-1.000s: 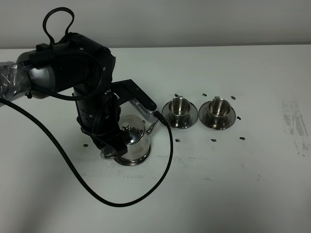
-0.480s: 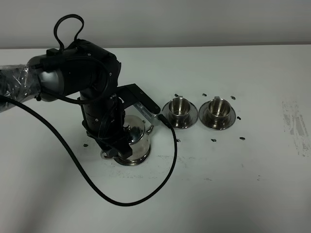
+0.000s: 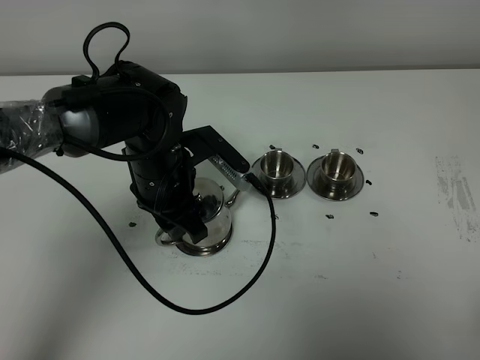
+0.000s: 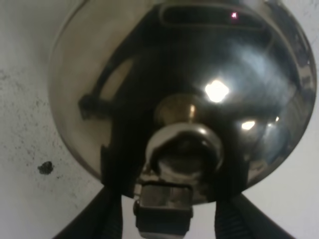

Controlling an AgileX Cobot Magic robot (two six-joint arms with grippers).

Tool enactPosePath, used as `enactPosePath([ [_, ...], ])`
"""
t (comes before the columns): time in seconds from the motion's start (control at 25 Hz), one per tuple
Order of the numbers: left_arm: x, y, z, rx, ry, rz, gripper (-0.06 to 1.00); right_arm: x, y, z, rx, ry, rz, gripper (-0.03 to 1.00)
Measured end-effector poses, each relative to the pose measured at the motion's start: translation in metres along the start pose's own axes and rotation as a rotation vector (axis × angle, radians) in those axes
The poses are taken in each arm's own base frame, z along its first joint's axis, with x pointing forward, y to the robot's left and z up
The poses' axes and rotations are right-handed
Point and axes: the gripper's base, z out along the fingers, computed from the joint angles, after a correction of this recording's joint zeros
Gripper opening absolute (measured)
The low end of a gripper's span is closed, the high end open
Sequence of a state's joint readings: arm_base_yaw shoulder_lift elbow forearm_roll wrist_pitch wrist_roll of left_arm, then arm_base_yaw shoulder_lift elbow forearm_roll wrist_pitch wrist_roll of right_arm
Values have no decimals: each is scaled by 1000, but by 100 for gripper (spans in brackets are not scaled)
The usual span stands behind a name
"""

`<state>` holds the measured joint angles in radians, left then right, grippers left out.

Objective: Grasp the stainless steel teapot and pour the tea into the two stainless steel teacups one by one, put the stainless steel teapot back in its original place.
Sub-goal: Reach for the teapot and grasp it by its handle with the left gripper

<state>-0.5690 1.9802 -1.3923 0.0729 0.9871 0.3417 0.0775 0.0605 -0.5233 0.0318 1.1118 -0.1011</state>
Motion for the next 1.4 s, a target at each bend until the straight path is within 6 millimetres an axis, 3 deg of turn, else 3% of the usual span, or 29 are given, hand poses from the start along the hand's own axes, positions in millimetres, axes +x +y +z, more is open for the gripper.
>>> enactPosePath([
  [1.4,-3,0,12,8,18,-11,41,0,0,0,0,0,0,58],
])
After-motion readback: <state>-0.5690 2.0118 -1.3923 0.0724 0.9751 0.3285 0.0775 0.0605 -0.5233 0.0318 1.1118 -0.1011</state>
